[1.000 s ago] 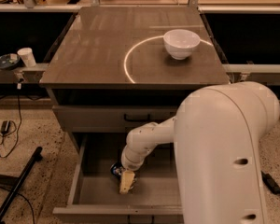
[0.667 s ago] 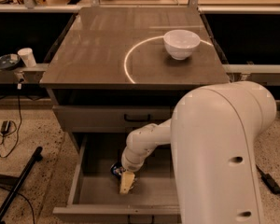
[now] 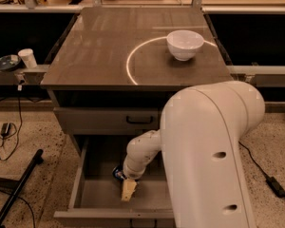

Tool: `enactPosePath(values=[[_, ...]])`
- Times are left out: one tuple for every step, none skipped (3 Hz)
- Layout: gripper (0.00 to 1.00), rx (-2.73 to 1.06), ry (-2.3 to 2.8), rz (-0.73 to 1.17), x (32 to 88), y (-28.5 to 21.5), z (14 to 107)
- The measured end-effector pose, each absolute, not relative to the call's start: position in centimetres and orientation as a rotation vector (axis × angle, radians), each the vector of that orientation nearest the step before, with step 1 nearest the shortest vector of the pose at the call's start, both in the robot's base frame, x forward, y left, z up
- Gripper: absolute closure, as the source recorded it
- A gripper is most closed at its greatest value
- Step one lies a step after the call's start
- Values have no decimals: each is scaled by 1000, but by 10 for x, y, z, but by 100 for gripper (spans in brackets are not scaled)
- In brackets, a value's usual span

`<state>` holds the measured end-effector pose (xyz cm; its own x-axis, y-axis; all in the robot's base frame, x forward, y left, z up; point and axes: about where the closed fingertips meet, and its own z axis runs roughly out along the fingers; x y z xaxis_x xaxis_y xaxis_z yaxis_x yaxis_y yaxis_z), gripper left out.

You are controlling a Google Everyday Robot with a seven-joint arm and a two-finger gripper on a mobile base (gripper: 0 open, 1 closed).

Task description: Pick pepsi can from middle drawer and place on counter

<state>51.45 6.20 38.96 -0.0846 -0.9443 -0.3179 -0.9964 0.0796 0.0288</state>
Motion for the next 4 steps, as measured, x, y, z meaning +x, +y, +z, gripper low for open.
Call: enactPosePath(values=[[0, -1967, 2150, 366, 511, 62, 376], [0, -1975, 2174, 381, 507, 64, 359], [0, -1975, 2174, 382, 507, 64, 359], [19, -1975, 2174, 382, 507, 64, 359]])
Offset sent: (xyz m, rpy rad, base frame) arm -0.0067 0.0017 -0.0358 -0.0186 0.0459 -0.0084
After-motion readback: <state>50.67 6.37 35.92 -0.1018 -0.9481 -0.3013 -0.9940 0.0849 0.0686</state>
